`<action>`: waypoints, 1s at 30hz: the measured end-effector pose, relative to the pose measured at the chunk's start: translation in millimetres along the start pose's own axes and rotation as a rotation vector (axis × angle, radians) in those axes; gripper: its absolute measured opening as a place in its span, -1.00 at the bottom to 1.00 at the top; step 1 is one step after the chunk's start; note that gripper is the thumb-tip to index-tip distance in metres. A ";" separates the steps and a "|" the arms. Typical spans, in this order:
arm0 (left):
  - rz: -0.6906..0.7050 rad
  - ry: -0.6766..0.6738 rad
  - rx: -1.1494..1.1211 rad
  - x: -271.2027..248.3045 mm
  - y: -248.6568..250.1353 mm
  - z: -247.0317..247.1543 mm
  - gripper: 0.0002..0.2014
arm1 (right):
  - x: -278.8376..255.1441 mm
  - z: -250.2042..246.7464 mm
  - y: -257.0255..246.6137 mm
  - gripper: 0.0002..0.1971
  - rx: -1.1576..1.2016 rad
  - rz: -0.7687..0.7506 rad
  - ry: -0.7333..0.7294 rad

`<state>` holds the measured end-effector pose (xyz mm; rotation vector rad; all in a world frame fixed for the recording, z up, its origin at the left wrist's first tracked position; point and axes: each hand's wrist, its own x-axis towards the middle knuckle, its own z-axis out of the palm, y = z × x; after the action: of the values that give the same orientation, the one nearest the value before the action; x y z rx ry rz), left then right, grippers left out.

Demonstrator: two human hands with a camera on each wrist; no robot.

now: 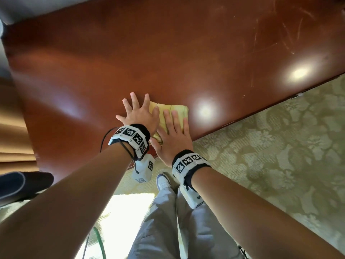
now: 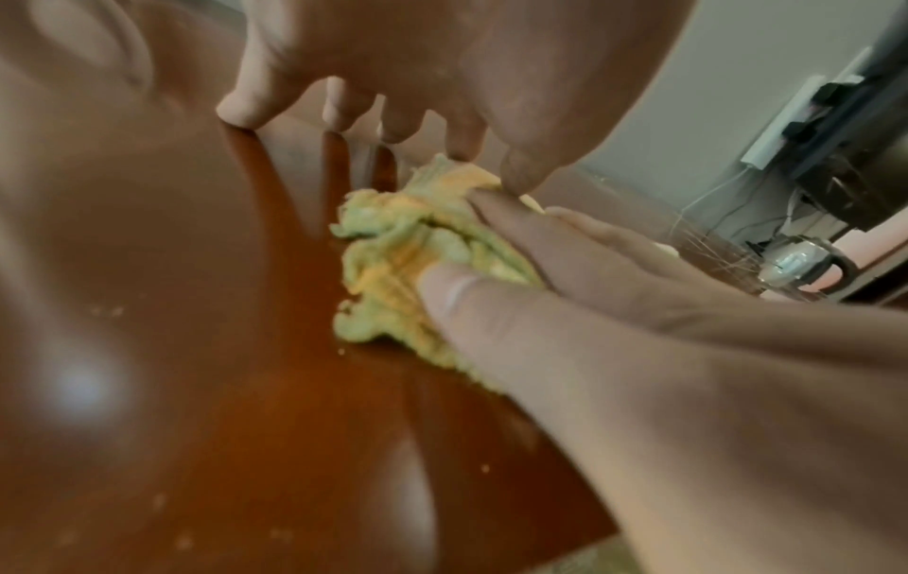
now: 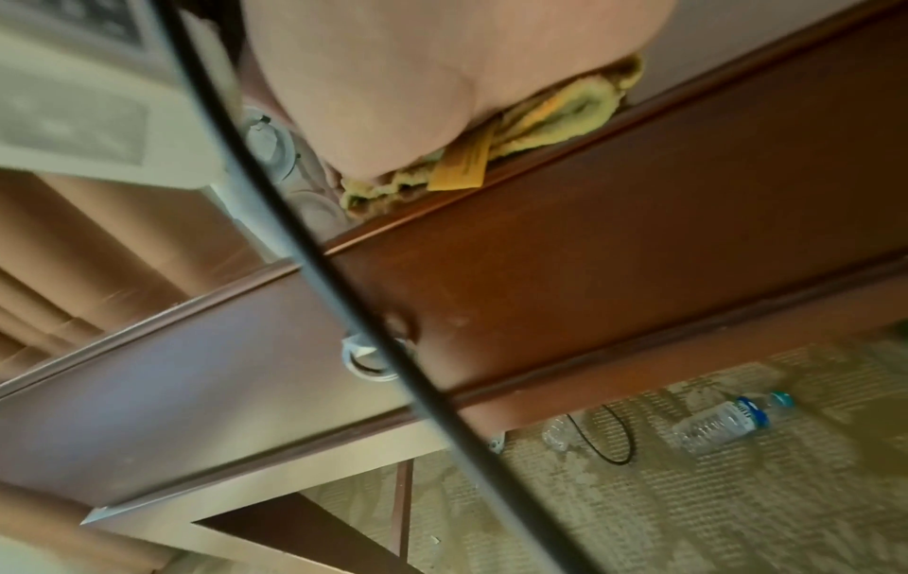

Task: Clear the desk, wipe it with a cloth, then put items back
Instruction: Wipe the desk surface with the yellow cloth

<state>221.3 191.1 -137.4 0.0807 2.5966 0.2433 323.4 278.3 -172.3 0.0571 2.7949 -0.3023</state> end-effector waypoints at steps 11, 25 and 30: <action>0.129 -0.004 0.067 -9.4 59.1 17.8 -0.39 | -1.3 -29.6 134.8 -0.34 0.013 0.304 0.024; 0.053 -0.026 0.081 -14.9 125.0 39.8 -0.46 | 10.1 -38.1 175.2 -0.35 0.030 0.238 0.119; 0.031 -0.024 0.080 -12.3 123.1 35.5 -0.45 | 5.9 -26.0 149.7 -0.37 0.045 0.005 0.081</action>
<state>251.1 316.3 -138.1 0.1521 2.5822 0.1487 320.7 430.1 -180.4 0.0890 2.8676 -0.3701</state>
